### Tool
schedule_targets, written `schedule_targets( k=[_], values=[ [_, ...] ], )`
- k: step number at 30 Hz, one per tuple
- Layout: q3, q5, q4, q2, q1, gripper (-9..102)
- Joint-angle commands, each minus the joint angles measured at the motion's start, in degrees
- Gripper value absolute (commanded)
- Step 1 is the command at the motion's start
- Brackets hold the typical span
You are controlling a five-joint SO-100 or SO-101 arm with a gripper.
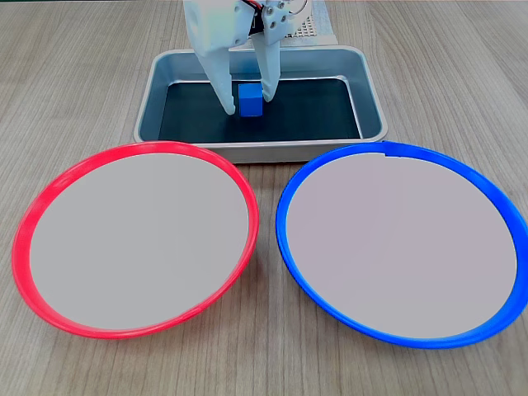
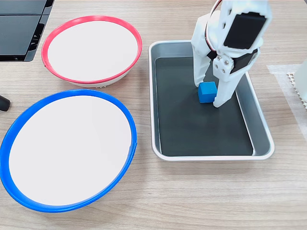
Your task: Move a blue block from tray to blue dish
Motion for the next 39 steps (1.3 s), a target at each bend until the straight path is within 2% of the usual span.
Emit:
schedule_targets(
  k=[1, 18, 19, 23, 28, 30, 31, 32, 35, 37, 39],
  values=[
    [-2.64, 2.29, -0.70, -0.35, -1.05, 20],
    [-1.14, 4.22, 3.52, 1.85, 0.53, 17],
    [-1.14, 4.48, 3.60, 1.93, 0.62, 10],
    [-1.14, 5.45, 3.60, 2.20, 0.53, 0],
    [-2.29, 8.44, 4.31, 2.55, -0.35, 0],
    [-6.50, 15.29, 8.00, 2.90, -2.81, 0],
    [-12.74, 27.95, 10.99, 3.08, -7.12, 0],
    [-15.21, 33.84, 11.25, 2.99, -8.88, 0],
    [-28.74, 66.80, 4.83, -1.14, -16.17, 0],
    [-36.56, 80.07, -0.53, -6.50, -18.28, 0],
    [-42.01, 87.28, -4.83, -12.22, -19.51, 0]
  ],
)
